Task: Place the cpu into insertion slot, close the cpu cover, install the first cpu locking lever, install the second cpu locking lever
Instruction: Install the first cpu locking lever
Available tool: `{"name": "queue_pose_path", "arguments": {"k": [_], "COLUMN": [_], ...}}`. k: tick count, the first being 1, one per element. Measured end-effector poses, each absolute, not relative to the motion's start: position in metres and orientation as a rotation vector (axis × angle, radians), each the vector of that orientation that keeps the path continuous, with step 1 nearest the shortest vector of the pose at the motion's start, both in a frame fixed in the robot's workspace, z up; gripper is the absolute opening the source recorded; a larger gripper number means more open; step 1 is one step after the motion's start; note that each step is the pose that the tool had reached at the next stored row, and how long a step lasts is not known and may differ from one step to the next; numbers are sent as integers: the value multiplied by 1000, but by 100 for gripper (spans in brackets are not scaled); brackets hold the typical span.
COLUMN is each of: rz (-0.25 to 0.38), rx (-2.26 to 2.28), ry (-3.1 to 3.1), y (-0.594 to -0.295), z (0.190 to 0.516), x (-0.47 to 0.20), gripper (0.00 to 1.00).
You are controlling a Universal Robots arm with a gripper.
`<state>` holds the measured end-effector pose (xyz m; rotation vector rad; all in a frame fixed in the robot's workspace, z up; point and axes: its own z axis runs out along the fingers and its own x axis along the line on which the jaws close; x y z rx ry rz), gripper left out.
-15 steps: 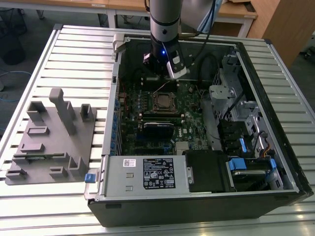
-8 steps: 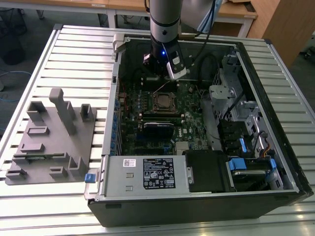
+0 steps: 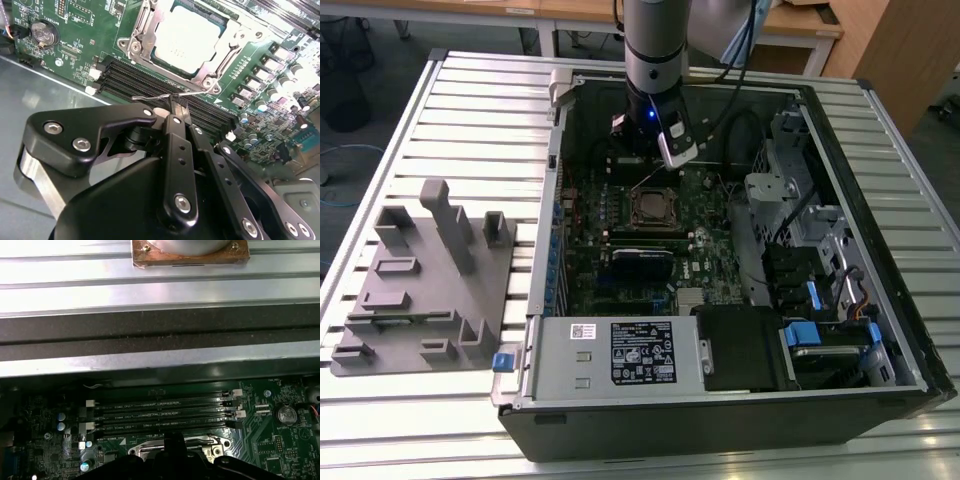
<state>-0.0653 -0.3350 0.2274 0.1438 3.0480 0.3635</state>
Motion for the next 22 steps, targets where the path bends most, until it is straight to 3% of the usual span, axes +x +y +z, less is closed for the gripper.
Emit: {"name": "queue_pose_path", "arguments": {"k": [22], "rz": [364], "rx": [144], "ry": [3048], "y": [-325], "z": [222], "x": [-61], "gripper": [11]}}
